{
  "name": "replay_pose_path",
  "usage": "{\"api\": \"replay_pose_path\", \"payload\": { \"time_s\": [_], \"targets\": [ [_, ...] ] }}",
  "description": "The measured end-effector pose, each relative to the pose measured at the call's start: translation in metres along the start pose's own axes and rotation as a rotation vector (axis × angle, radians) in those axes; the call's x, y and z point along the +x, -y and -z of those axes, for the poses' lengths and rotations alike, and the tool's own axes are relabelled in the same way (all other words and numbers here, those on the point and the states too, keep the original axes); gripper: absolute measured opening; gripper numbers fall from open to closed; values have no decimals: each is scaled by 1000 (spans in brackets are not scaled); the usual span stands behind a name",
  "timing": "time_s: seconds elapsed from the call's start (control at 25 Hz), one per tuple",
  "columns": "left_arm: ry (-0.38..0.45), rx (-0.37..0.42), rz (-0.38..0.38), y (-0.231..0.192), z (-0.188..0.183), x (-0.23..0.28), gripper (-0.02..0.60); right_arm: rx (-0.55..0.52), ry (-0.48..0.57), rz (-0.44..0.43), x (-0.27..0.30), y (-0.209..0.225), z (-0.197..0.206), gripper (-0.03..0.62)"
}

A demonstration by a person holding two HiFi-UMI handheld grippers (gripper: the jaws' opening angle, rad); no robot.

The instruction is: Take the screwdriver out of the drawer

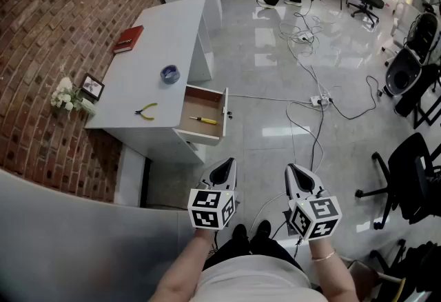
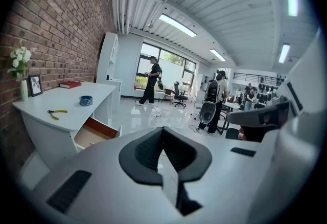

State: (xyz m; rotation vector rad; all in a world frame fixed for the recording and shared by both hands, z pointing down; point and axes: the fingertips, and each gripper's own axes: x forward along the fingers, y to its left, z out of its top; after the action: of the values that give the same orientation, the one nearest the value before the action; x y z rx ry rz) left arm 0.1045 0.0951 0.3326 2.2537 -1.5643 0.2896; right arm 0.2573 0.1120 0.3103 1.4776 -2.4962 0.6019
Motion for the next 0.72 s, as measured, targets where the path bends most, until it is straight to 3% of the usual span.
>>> {"api": "replay_pose_path", "payload": {
  "time_s": [0.72],
  "targets": [
    [9, -6, -20, 32, 0, 19, -6, -8, 42, 45, -13, 43, -11, 15]
  ]
}}
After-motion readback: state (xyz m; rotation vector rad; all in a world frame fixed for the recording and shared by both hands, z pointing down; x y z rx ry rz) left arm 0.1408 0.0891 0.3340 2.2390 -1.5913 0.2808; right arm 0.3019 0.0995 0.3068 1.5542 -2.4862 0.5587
